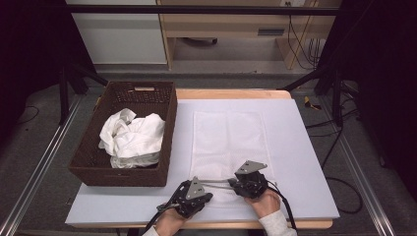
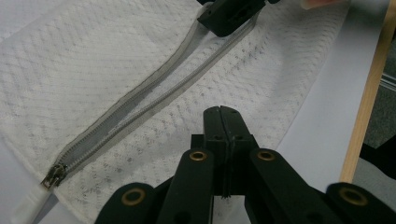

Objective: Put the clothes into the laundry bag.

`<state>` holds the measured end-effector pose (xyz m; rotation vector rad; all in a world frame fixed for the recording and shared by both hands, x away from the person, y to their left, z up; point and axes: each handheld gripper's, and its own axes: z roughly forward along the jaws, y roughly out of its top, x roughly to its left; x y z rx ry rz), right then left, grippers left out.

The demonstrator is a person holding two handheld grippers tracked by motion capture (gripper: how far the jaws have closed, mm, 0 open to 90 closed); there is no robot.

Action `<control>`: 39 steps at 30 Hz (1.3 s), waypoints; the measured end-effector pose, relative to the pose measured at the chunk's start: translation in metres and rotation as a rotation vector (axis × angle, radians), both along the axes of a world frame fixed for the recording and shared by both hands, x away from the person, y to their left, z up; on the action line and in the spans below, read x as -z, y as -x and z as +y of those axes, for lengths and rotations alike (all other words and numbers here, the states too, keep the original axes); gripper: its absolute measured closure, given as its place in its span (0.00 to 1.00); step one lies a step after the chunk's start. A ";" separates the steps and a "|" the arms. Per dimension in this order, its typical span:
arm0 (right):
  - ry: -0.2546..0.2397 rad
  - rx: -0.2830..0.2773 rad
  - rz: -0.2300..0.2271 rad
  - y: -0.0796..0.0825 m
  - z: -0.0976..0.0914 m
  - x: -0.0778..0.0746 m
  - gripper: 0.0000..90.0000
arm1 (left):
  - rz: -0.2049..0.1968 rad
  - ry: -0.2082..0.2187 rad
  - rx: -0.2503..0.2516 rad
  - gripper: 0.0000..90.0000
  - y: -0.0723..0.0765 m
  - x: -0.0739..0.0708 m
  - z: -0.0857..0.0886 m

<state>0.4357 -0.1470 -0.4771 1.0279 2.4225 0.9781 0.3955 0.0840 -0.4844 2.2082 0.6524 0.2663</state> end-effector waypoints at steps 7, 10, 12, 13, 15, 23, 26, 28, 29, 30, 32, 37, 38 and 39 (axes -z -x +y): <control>0.003 0.006 0.020 -0.001 -0.005 -0.001 0.85 | 0.009 0.007 -0.008 0.98 -0.002 -0.001 0.000; 0.006 -0.001 0.024 -0.002 -0.006 -0.001 0.90 | -0.002 0.018 -0.012 0.93 -0.005 -0.007 0.001; 0.002 0.003 0.036 -0.003 -0.007 -0.001 0.92 | -0.035 0.020 -0.029 0.88 -0.009 -0.014 -0.001; 0.001 0.004 0.041 -0.003 -0.007 -0.002 0.94 | -0.049 0.028 -0.032 0.83 -0.013 -0.020 -0.002; -0.007 0.006 0.050 -0.005 -0.008 -0.002 0.96 | -0.080 0.023 -0.036 0.76 -0.020 -0.027 -0.009; -0.009 0.005 0.017 -0.005 -0.009 -0.007 0.98 | -0.152 -0.096 -0.047 0.50 -0.043 -0.020 -0.045; -0.022 0.001 -0.019 -0.003 -0.009 -0.012 0.98 | -0.156 -0.138 -0.044 0.57 -0.048 -0.013 -0.054; -0.033 0.001 -0.031 -0.002 -0.009 -0.015 0.98 | -0.154 -0.142 -0.041 0.70 -0.050 -0.012 -0.056; -0.037 0.001 -0.039 -0.001 -0.009 -0.016 0.98 | -0.158 -0.139 -0.048 0.78 -0.050 -0.011 -0.056; -0.039 0.000 -0.039 -0.001 -0.009 -0.016 0.98 | -0.161 -0.147 -0.058 0.84 -0.051 -0.011 -0.056; -0.036 -0.001 -0.036 -0.001 -0.009 -0.015 0.98 | -0.142 -0.110 -0.058 0.93 -0.053 -0.011 -0.054; -0.034 0.031 -0.059 -0.001 -0.008 -0.015 0.73 | -0.146 -0.080 -0.081 0.97 -0.054 -0.014 -0.049; -0.036 0.042 -0.072 -0.002 -0.008 -0.015 0.66 | -0.147 -0.072 -0.080 0.97 -0.054 -0.015 -0.047; -0.027 0.051 -0.073 -0.002 -0.009 -0.015 0.64 | -0.149 -0.069 -0.080 0.97 -0.054 -0.016 -0.046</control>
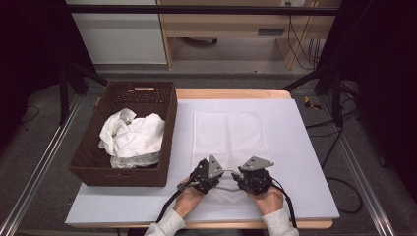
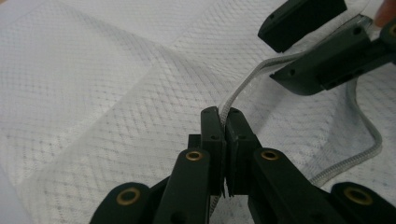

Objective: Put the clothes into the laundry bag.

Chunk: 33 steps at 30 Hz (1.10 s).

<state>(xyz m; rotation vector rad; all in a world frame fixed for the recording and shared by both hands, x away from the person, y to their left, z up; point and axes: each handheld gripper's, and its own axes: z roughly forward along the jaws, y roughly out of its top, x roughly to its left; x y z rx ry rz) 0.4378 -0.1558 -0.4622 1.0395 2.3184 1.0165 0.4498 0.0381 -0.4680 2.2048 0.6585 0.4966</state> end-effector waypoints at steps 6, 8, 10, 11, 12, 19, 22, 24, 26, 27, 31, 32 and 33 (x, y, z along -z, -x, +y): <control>0.011 -0.005 0.032 -0.003 -0.001 0.002 0.71 | -0.015 0.016 0.005 0.96 0.003 -0.004 0.004; 0.032 -0.020 0.013 -0.003 0.001 0.002 0.77 | -0.009 0.018 0.008 0.94 0.004 -0.004 0.005; 0.031 -0.031 0.022 -0.004 0.003 0.002 0.86 | -0.002 0.032 0.002 0.90 0.005 -0.005 0.007; 0.030 -0.029 0.022 -0.004 0.003 0.002 0.90 | 0.001 0.040 0.005 0.84 0.007 -0.007 0.009; 0.023 -0.028 0.024 -0.005 0.003 0.001 0.93 | 0.000 0.046 0.011 0.79 0.010 -0.010 0.011; -0.072 -0.001 0.029 -0.006 -0.003 -0.004 0.98 | -0.004 0.104 -0.007 0.70 0.047 -0.025 0.042; -0.105 0.004 0.014 -0.006 -0.005 -0.007 0.98 | 0.005 0.068 -0.002 0.78 0.060 -0.017 0.049; -0.115 0.008 0.012 -0.006 -0.005 -0.008 0.98 | 0.015 0.062 0.005 0.84 0.063 -0.013 0.050; -0.126 0.017 -0.007 -0.005 -0.005 -0.011 0.98 | 0.044 0.044 0.021 0.88 0.068 -0.003 0.051; -0.137 0.018 -0.036 -0.004 -0.004 -0.015 0.98 | 0.061 0.025 0.031 0.89 0.069 0.004 0.051; -0.148 0.017 -0.091 -0.003 -0.001 -0.024 0.98 | 0.049 0.012 0.014 0.90 0.069 0.014 0.054; -0.149 0.018 -0.098 -0.003 0.000 -0.026 0.98 | 0.057 0.011 0.009 0.90 0.068 0.016 0.054; -0.153 0.015 -0.116 -0.003 0.001 -0.029 0.98 | 0.060 0.019 0.008 0.90 0.067 0.017 0.055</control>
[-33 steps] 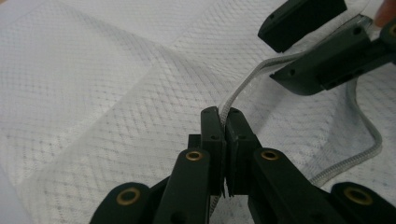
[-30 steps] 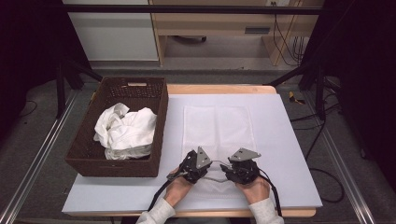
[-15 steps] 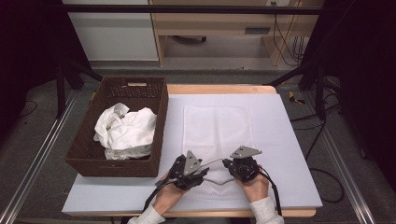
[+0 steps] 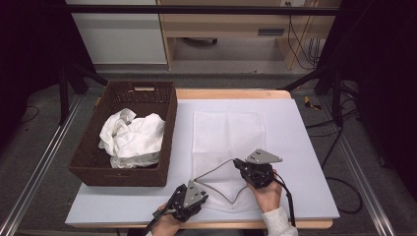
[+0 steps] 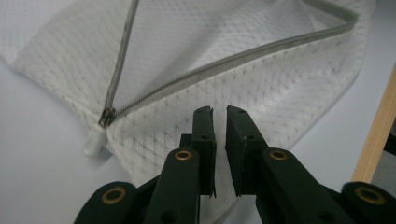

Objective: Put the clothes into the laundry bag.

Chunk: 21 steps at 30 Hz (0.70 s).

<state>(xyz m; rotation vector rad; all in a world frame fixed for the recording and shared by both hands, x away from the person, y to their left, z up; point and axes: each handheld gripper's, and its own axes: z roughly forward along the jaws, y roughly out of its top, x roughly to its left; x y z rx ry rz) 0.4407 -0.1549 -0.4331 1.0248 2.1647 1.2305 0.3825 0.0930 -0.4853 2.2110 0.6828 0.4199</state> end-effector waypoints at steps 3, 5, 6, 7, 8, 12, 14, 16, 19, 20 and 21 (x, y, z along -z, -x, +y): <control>-0.015 -0.002 -0.025 -0.001 0.003 -0.007 0.98 | -0.006 -0.005 0.000 0.90 0.000 0.000 -0.001; -0.028 -0.002 -0.044 0.000 0.003 -0.010 0.98 | -0.005 -0.002 -0.003 0.90 0.000 0.000 -0.001; -0.032 0.000 -0.052 0.000 0.003 -0.012 0.98 | -0.006 -0.004 -0.002 0.89 0.000 0.000 -0.001; -0.041 0.004 -0.067 0.001 0.003 -0.013 0.98 | -0.008 -0.005 -0.004 0.89 0.000 0.000 -0.001; -0.052 0.007 -0.077 0.002 0.003 -0.015 0.98 | -0.006 -0.004 -0.004 0.88 0.000 0.000 -0.001; -0.066 0.017 -0.118 0.004 0.004 -0.018 0.98 | -0.009 -0.004 -0.009 0.87 0.000 0.000 0.000; -0.067 0.016 -0.118 0.004 0.005 -0.018 0.98 | -0.005 0.006 -0.007 0.84 0.000 -0.002 0.000; -0.066 0.014 -0.111 0.004 0.004 -0.017 0.98 | -0.003 0.028 -0.005 0.80 0.001 -0.007 0.003; -0.067 0.013 -0.106 0.004 0.002 -0.017 0.98 | -0.013 0.088 -0.004 0.72 0.003 -0.022 0.011; -0.068 0.013 -0.105 0.005 0.001 -0.017 0.98 | -0.022 0.101 -0.008 0.68 0.005 -0.027 0.013; -0.069 0.012 -0.106 0.005 0.001 -0.017 0.98 | -0.040 0.119 -0.018 0.63 0.006 -0.033 0.016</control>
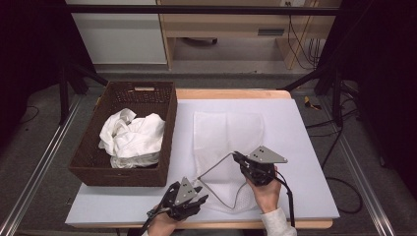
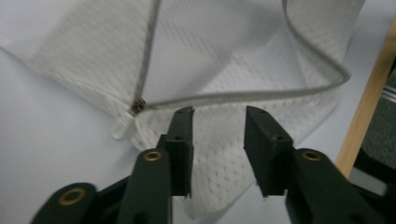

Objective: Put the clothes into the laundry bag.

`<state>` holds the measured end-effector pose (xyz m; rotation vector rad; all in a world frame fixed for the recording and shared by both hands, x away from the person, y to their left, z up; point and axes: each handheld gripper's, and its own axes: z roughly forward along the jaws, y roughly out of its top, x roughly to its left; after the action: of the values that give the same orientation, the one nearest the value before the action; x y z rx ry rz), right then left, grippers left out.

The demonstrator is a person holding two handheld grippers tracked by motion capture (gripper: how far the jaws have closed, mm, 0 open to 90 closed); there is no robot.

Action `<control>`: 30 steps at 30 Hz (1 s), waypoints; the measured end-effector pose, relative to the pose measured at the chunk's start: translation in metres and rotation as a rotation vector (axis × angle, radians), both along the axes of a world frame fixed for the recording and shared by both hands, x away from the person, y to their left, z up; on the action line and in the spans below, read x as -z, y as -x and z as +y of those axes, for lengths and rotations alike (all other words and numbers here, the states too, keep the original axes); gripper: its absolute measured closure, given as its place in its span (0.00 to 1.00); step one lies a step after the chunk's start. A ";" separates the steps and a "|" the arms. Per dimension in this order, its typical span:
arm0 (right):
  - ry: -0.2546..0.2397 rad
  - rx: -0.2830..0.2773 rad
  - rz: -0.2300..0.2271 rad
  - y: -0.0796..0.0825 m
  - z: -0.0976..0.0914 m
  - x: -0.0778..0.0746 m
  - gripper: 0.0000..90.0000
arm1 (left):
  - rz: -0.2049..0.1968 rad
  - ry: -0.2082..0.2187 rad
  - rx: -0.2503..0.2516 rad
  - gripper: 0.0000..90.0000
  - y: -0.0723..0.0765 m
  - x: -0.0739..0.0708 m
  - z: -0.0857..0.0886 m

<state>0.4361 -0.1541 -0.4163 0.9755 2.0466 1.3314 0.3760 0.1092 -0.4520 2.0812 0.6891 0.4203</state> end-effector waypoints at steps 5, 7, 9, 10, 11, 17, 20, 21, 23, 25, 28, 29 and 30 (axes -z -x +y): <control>-0.003 -0.007 0.009 0.000 -0.002 0.000 0.98 | -0.083 0.074 -0.067 0.43 0.006 -0.037 0.021; -0.009 -0.008 0.008 0.000 -0.003 -0.001 0.98 | -0.100 0.094 -0.095 0.40 0.005 -0.049 0.032; -0.008 -0.008 0.008 0.000 -0.003 -0.001 0.98 | -0.118 0.107 -0.128 0.35 0.003 -0.059 0.044; -0.011 -0.008 0.007 0.000 -0.003 -0.001 0.98 | -0.122 0.115 -0.141 0.35 0.001 -0.064 0.050; -0.012 -0.012 0.010 0.000 -0.004 -0.001 0.98 | -0.122 0.115 -0.141 0.33 0.001 -0.064 0.050; -0.009 -0.016 0.016 -0.001 -0.002 -0.002 0.98 | -0.198 0.118 -0.275 0.24 -0.017 -0.103 0.097; -0.002 -0.015 0.016 0.000 -0.002 -0.002 0.98 | -0.212 0.111 -0.311 0.22 -0.025 -0.110 0.109; 0.005 -0.016 0.018 0.000 -0.002 -0.002 0.98 | -0.201 0.075 -0.346 0.20 -0.039 -0.115 0.120; 0.003 -0.015 0.021 0.000 -0.003 -0.001 0.98 | -0.199 0.045 -0.385 0.20 -0.053 -0.120 0.132; 0.009 -0.017 0.023 0.000 -0.002 -0.001 0.98 | -0.196 0.044 -0.417 0.18 -0.066 -0.124 0.144; 0.011 -0.016 0.026 -0.001 -0.002 0.000 0.98 | -0.209 0.031 -0.452 0.17 -0.087 -0.126 0.158; 0.015 -0.017 0.027 -0.001 -0.002 0.000 0.98 | -0.207 0.011 -0.461 0.16 -0.094 -0.125 0.161; 0.017 -0.016 0.029 -0.001 -0.001 0.000 0.98 | -0.200 -0.015 -0.475 0.15 -0.102 -0.123 0.163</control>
<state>0.4372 -0.1555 -0.4166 0.9783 2.0888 1.3129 0.4777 0.2725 -0.3294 1.8446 1.0601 0.8871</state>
